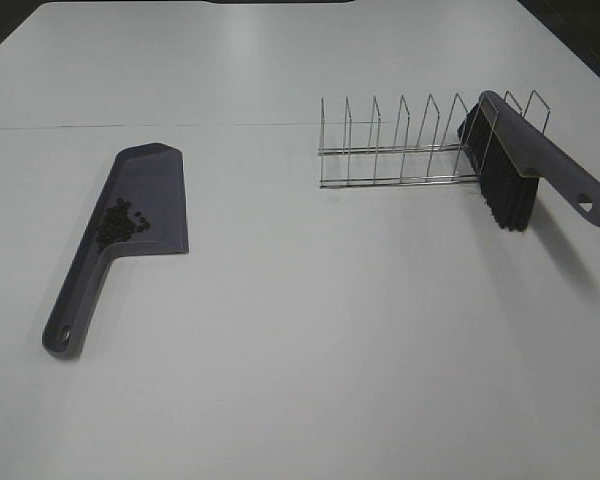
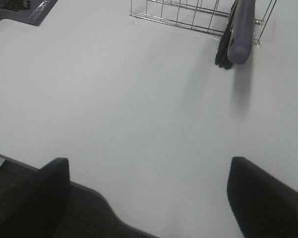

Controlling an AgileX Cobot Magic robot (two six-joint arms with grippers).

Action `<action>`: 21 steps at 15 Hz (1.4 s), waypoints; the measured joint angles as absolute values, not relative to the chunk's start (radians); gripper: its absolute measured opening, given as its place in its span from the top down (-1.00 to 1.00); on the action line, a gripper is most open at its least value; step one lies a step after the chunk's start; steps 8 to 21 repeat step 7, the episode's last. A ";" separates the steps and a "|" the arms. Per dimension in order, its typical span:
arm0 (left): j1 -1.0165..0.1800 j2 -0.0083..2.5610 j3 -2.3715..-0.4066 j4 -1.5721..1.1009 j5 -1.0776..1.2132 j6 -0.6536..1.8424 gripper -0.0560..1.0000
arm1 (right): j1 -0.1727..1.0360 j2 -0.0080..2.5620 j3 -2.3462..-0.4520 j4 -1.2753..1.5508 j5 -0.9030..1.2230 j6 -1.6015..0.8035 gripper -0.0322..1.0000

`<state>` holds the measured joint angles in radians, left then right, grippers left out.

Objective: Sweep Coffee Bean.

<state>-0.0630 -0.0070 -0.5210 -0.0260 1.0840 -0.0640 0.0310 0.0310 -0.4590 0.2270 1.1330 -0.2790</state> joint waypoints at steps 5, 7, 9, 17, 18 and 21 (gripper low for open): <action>-0.063 -0.007 -0.521 -0.026 1.084 -0.065 -0.62 | 0.031 0.031 -0.459 0.227 1.133 -0.279 -0.53; -0.063 -0.007 -0.521 -0.026 1.084 -0.065 -0.62 | 0.031 0.031 -0.459 0.227 1.133 -0.279 -0.53; -0.063 -0.007 -0.521 -0.026 1.084 -0.065 -0.62 | 0.031 0.031 -0.459 0.227 1.133 -0.279 -0.53; -0.063 -0.007 -0.521 -0.026 1.084 -0.065 -0.62 | 0.031 0.031 -0.459 0.227 1.133 -0.279 -0.53; -0.063 -0.007 -0.521 -0.026 1.084 -0.065 -0.62 | 0.031 0.031 -0.459 0.227 1.133 -0.279 -0.53; -0.063 -0.007 -0.521 -0.026 1.084 -0.065 -0.62 | 0.031 0.031 -0.459 0.227 1.133 -0.279 -0.53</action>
